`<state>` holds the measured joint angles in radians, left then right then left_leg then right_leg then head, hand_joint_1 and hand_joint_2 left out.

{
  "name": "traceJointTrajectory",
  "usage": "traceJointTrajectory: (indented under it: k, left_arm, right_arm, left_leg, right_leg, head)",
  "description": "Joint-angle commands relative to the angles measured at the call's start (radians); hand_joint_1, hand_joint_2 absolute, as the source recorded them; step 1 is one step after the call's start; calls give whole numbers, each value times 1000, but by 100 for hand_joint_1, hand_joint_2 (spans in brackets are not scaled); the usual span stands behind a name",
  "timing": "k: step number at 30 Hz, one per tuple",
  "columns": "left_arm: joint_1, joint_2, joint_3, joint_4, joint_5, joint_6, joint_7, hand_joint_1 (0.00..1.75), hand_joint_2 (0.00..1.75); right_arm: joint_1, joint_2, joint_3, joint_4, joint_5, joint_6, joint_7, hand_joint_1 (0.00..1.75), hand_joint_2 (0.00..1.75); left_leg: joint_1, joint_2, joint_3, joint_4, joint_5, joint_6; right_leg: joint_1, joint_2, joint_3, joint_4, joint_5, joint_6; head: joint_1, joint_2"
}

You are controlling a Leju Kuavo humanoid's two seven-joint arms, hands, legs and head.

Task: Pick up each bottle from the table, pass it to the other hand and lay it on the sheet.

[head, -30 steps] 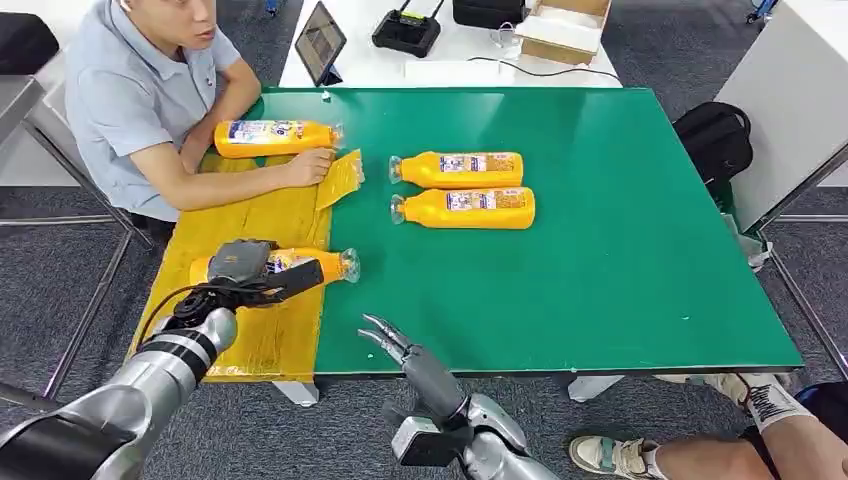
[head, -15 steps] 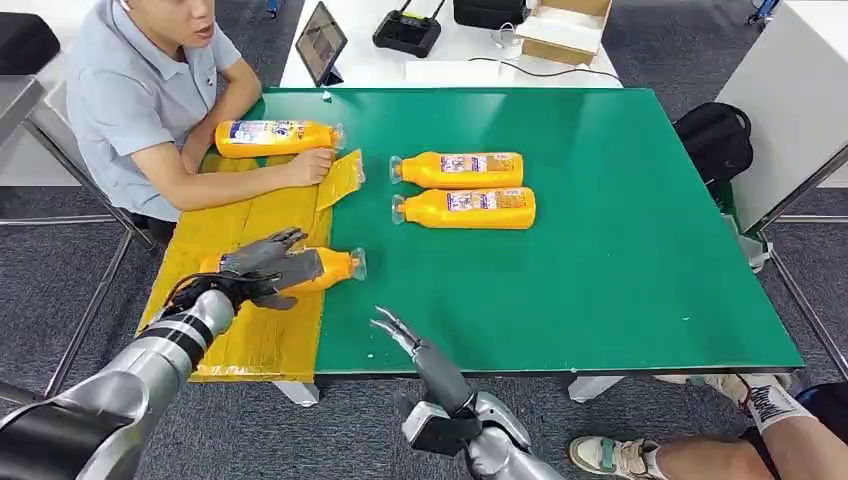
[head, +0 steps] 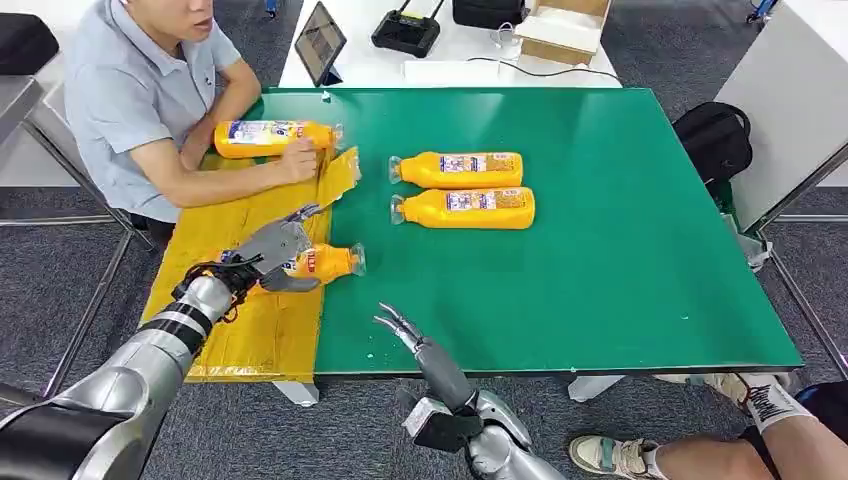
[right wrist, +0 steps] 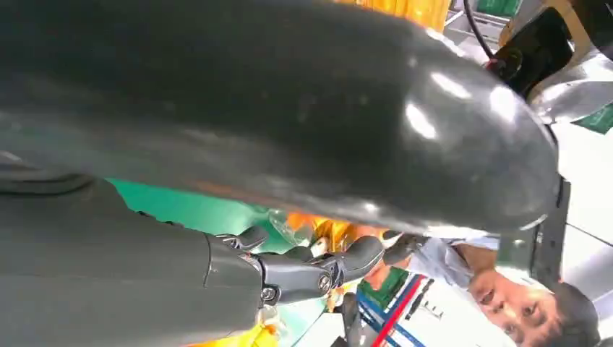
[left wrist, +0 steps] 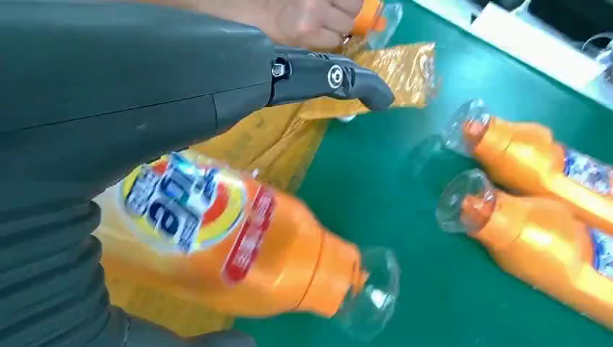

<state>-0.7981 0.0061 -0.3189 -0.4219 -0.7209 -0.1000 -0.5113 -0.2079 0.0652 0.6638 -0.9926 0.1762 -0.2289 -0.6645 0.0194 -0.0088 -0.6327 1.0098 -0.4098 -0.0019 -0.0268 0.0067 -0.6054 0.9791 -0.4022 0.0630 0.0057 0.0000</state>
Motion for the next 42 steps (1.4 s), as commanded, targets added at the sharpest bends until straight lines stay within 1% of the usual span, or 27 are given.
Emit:
traceJointTrajectory:
  k: [1, 2, 3, 5, 6, 7, 8, 10, 11, 12, 13, 14, 16, 18, 19, 20, 22, 25, 28, 30, 31, 32, 33, 34, 37, 40, 42]
  left_arm:
    - [251, -143, 183, -594, 466, -62, -122, 0, 175]
    - [272, -156, 177, -636, 479, -49, -135, 0, 175]
    - [317, -161, 164, -724, 515, -26, -135, 0, 175]
    - [353, -172, 165, -783, 606, -32, -101, 0, 175]
    - [368, -188, 182, -797, 658, -28, -99, 0, 175]
    - [379, -188, 184, -813, 700, -36, -94, 0, 175]
    - [384, -187, 183, -819, 709, -36, -95, 0, 175]
    - [384, -187, 183, -819, 709, -36, -95, 0, 175]
    - [397, -178, 176, -835, 776, -31, -92, 0, 175]
    - [404, -176, 172, -843, 796, -20, -87, 0, 175]
    - [433, -174, 172, -874, 830, 0, -97, 0, 175]
    - [454, -171, 173, -897, 851, 5, -98, 0, 175]
    - [509, -161, 179, -956, 876, 17, -103, 0, 175]
    - [574, -152, 195, -1013, 863, 54, -120, 0, 175]
    - [598, -150, 203, -1033, 854, 65, -124, 0, 175]
    - [624, -151, 211, -1050, 818, 103, -134, 0, 175]
    - [665, -148, 219, -1076, 801, 113, -140, 0, 175]
    - [707, -148, 232, -1106, 729, 170, -156, 0, 175]
    - [730, -146, 242, -1122, 664, 225, -141, 0, 175]
    - [736, -146, 250, -1125, 658, 232, -133, 0, 175]
    - [737, -146, 251, -1125, 658, 232, -133, 0, 175]
    - [737, -147, 253, -1127, 654, 235, -127, 0, 175]
    - [735, -146, 252, -1125, 649, 236, -120, 0, 175]
    - [735, -146, 252, -1125, 649, 236, -120, 0, 175]
    - [735, -146, 252, -1125, 649, 236, -120, 0, 175]
    - [735, -146, 252, -1125, 649, 236, -120, 0, 175]
    - [735, -146, 252, -1125, 649, 236, -120, 0, 175]
  right_arm:
    - [-35, -2, 32, 44, -9, -22, -34, 0, 0]
    - [-38, 4, 33, 49, -8, -21, -34, 0, 0]
    - [-41, 6, 38, 51, -6, -16, -34, 0, 0]
    - [-45, 10, 40, 58, -5, -18, -34, 0, 0]
    - [-45, 10, 40, 62, -2, -24, -34, 0, 0]
    - [-41, 7, 39, 57, 2, -36, -34, 0, 0]
    - [-40, 5, 40, 54, 4, -40, -34, 0, 0]
    - [-40, 5, 40, 54, 4, -40, -34, 0, 0]
    - [-28, -10, 47, 25, 28, -130, -34, 0, 0]
    - [-23, -14, 50, 12, 36, -181, -34, 0, 0]
    - [-14, -33, 51, -21, 46, -246, -34, 0, 175]
    - [-7, -50, 49, -51, 59, -288, -34, 0, 175]
    - [7, -68, -17, -70, 107, -330, -34, 0, 175]
    - [23, -55, -168, -82, 261, -352, -12, 0, 175]
    - [28, -53, -224, -100, 327, -351, 19, 0, 175]
    - [16, -65, -258, -93, 446, -404, 76, 0, 175]
    - [-11, -99, -330, -87, 625, -469, 141, 0, 175]
    - [-30, -131, -398, -89, 764, -446, 230, 0, 175]
    - [-44, -140, -418, -72, 810, -351, 321, 0, 175]
    - [-72, -146, -406, -4, 862, -270, 400, 0, 175]
    - [-76, -144, -404, 11, 863, -269, 402, 0, 175]
    - [-89, -146, -395, 43, 876, -252, 414, 0, 175]
    - [-98, -143, -393, 69, 873, -238, 427, 0, 175]
    - [-98, -143, -393, 69, 873, -238, 427, 0, 175]
    - [-98, -143, -393, 69, 873, -238, 427, 0, 175]
    - [-98, -143, -393, 69, 873, -238, 427, 0, 175]
    - [-98, -143, -393, 69, 873, -238, 427, 0, 175]
  left_leg:
    - [1, 1, 4, 1, -2, 1]
    - [0, 1, 2, 0, -1, 1]
    - [0, -2, 4, -1, -1, 2]
    - [-1, 1, 2, 0, -2, 1]
    - [-1, 3, 5, 0, -4, 2]
    - [-1, 2, 3, 0, -3, 1]
    - [0, 3, 6, 0, -5, 2]
    - [-1, 1, 1, 0, -2, 1]
    - [0, 2, 4, 0, -4, 1]
    - [0, 2, 3, 0, -3, 1]
    - [0, 3, 4, 0, -4, 1]
    - [0, 2, 2, 0, -3, 1]
    - [0, 2, 4, 0, -3, 1]
    - [-1, 3, 5, 0, -4, 2]
    - [-1, 2, 3, -1, -3, 1]
    - [-1, 2, 6, -1, -5, 2]
    - [-2, 2, 2, -1, -2, 1]
    - [-2, 2, 5, -1, -4, 2]
    - [-2, 1, 2, 0, -3, 2]
    - [-1, 2, 3, 0, -4, 1]
    - [-1, 2, 2, 0, -3, 1]
    - [-1, 3, 5, 0, -4, 1]
    - [-1, 1, 2, -1, -3, 1]
    - [-1, 2, 5, 0, -4, 1]
    - [-1, 1, 2, -1, -2, 1]
    - [-1, 2, 5, -1, -4, 2]
    - [-1, 1, 2, -1, -2, 1]
  right_leg:
    - [2, -1, 4, 0, -2, -3]
    - [1, 0, 2, 0, -1, -2]
    - [0, -3, 5, -1, -2, -2]
    - [0, 0, 3, -1, -1, -2]
    - [0, 2, 5, -1, -2, -3]
    - [0, 1, 4, -1, -2, -2]
    - [1, 2, 6, -1, -2, -3]
    - [0, 1, 1, -1, -1, -2]
    - [1, 1, 4, -1, -2, -3]
    - [1, 1, 3, -1, -1, -3]
    - [1, 1, 4, -1, -2, -3]
    - [0, 1, 2, -1, -1, -2]
    - [1, 1, 4, -1, -2, -3]
    - [1, 1, 5, -1, -2, -3]
    - [0, 1, 3, -2, -1, -2]
    - [0, 1, 7, -2, -3, -3]
    - [-1, 2, 2, -1, -1, -1]
    - [0, 1, 5, -2, -2, -3]
    - [-1, 1, 2, -1, -1, -2]
    - [0, 2, 3, -1, -2, -3]
    - [0, 1, 2, -1, -1, -2]
    - [0, 2, 5, -2, -2, -4]
    - [0, 1, 3, -2, -1, -2]
    - [1, 1, 5, -2, -2, -4]
    - [0, 1, 2, -1, -1, -2]
    - [1, 1, 6, -2, -2, -3]
    - [0, 0, 2, -1, -1, -2]
  head:
    - [0, 0]
    - [0, 0]
    - [0, 0]
    - [0, 0]
    - [0, 0]
    - [0, 0]
    - [-1, 0]
    - [-1, 0]
    - [0, 0]
    - [-1, 0]
    - [0, 0]
    - [-1, 0]
    - [0, 0]
    - [0, 0]
    - [0, 0]
    - [0, 0]
    - [0, 0]
    - [-1, 0]
    - [0, 0]
    - [-1, 0]
    - [0, 0]
    - [-1, 0]
    - [0, 0]
    - [-1, 0]
    - [0, 0]
    - [-1, 0]
    - [0, 0]
